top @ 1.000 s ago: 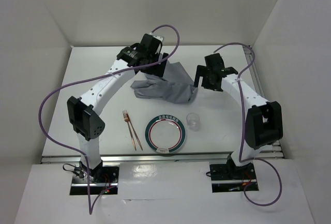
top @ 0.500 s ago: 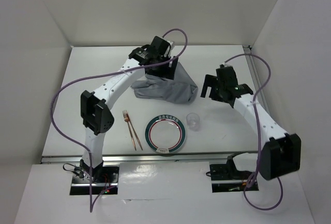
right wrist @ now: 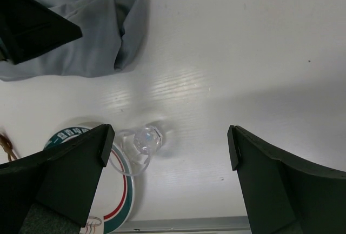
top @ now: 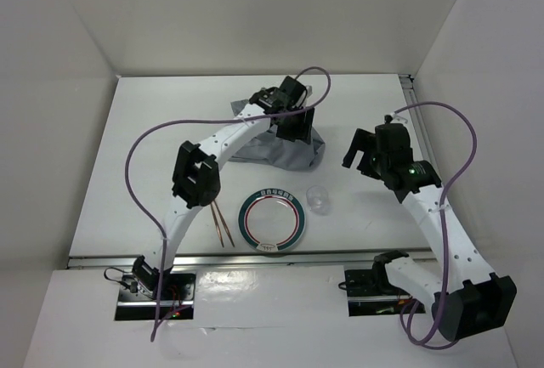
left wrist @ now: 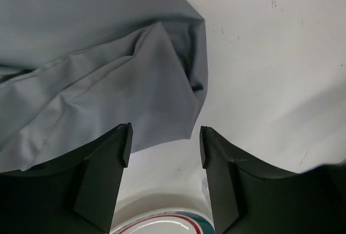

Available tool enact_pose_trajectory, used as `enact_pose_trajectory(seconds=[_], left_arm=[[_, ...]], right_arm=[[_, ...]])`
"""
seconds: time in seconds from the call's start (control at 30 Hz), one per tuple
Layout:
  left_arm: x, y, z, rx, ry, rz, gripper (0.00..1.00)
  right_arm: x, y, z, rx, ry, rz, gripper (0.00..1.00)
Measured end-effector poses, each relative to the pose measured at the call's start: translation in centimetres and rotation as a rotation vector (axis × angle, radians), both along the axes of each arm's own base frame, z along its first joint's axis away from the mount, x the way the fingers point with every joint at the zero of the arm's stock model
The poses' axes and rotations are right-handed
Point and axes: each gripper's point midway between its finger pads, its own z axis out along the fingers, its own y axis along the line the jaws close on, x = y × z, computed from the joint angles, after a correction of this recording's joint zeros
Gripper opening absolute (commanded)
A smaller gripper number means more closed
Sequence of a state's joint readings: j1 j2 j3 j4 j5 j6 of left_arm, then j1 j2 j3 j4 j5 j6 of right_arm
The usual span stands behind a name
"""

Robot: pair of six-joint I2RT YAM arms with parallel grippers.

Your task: Set the dinner table for one person

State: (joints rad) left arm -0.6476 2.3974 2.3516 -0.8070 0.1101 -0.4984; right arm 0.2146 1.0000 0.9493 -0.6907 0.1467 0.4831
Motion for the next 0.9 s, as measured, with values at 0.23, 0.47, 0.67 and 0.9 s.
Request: enact_pose_trajectory(seconds=[0.23, 0.47, 0.67, 0.9], left_arm=[[-0.8, -2.5, -2.6, 0.042, -0.019, -0.012, 0.7], [-0.3, -3.2, -4.9, 0.105, -0.052, 0.032, 0.6], [-0.3, -2.5, -7.9, 0.166, -0.026, 0.051, 0.44], [-0.1, -2.0, -8.4, 0.186, -0.026, 0.056, 0.0]], right_arm=[[-1.2, 0.0, -0.9, 0.019, 0.037, -0.01, 1.0], [-1.5, 0.4, -1.1, 0.04, 0.049, -0.003, 1.0], [-1.5, 0.5, -1.0, 0.046, 0.049, -0.001, 1.0], [-1.5, 0.5, -1.0, 0.05, 0.048, -0.002, 1.0]])
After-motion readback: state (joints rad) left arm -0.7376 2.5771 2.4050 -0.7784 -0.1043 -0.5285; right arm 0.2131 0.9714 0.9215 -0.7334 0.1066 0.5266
